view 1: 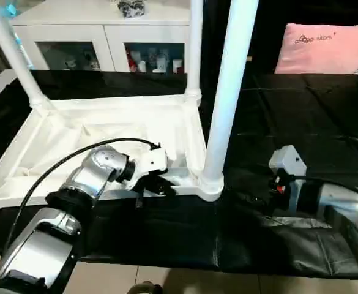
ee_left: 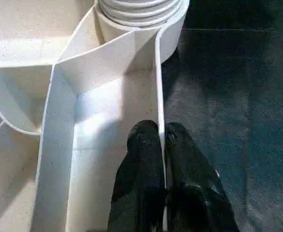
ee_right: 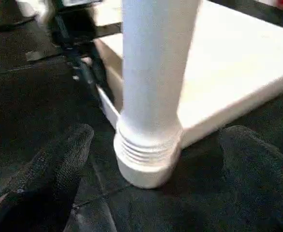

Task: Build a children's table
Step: Rotate leg to tighten

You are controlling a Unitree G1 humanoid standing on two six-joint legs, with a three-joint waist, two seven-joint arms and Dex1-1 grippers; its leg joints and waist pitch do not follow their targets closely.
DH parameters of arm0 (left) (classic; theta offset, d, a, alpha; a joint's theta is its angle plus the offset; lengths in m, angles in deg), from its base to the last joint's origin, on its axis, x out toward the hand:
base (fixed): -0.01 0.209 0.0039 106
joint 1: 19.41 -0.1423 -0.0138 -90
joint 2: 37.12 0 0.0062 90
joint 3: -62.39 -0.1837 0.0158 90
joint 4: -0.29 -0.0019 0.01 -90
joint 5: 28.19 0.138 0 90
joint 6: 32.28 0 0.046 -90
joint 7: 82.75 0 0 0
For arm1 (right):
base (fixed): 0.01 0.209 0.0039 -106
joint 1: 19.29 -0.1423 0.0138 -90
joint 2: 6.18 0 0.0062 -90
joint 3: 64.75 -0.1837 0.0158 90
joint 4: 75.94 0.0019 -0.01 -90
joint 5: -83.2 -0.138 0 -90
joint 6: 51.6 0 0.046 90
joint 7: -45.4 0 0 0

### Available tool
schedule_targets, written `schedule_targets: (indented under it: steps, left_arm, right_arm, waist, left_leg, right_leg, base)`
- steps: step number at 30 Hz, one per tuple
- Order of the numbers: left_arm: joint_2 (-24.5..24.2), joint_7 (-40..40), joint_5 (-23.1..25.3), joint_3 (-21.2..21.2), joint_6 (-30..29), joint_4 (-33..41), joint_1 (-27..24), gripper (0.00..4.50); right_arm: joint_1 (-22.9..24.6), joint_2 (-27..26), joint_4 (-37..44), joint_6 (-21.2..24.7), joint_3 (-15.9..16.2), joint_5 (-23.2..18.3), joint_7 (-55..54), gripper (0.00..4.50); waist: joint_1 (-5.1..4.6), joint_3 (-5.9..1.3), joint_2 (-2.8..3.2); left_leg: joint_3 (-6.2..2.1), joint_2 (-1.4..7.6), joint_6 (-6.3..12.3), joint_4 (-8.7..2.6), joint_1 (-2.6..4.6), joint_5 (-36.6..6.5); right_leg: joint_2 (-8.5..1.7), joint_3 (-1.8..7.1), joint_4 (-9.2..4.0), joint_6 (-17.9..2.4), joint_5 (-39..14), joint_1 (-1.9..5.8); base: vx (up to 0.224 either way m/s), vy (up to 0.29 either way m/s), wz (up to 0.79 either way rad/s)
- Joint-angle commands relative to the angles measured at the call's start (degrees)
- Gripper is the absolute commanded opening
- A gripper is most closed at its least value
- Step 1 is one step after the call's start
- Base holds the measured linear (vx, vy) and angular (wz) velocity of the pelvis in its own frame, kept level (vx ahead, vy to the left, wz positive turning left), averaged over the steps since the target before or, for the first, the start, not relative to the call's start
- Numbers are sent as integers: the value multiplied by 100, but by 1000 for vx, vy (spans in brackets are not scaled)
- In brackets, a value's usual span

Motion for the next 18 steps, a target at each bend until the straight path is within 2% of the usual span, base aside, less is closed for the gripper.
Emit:
schedule_targets:
  steps: [1,9,10,12,16,18]
  left_arm:
    - [23,-339,63,-206,287,116,213,6]
    - [152,-520,91,-266,433,68,269,6]
    - [159,-532,93,-269,440,66,273,2]
    - [171,-577,97,-290,461,56,285,2]
    - [194,-690,121,-359,551,25,306,0]
    - [197,-727,144,-373,576,9,313,0]
  right_arm:
    - [-193,65,-399,-328,215,213,356,450]
    - [-526,-12,-1204,-736,571,343,973,450]
    - [-548,-21,-1258,-761,595,353,1012,432]
    - [-630,-68,-1419,-818,635,357,1131,432]
    - [-869,-203,-1865,-1126,744,450,1410,384]
    - [-940,-242,-1994,-1211,801,483,1512,372]
  waist:
    - [-15,-381,-91]
    - [51,-385,-79]
    - [63,-390,-81]
    - [73,-390,-82]
    - [68,-382,-75]
    - [71,-392,-77]
  left_leg:
    - [-125,409,270,-389,268,-1225]
    - [-83,429,258,-395,288,-1428]
    - [-71,432,240,-394,297,-1450]
    - [-70,429,242,-400,287,-1449]
    - [-69,432,195,-408,285,-1569]
    - [-66,434,195,-407,289,-1536]
  right_leg:
    - [-343,100,-390,-1733,-89,84]
    - [-346,89,-391,-1794,-200,62]
    - [-344,91,-389,-1786,-198,57]
    - [-345,86,-385,-1783,-196,60]
    - [-363,87,-405,-1782,-377,51]
    - [-351,84,-390,-1787,-274,52]
  base:
    - [0,0,0]
    - [0,0,0]
    - [0,0,0]
    - [0,0,0]
    - [0,0,0]
    - [0,0,0]
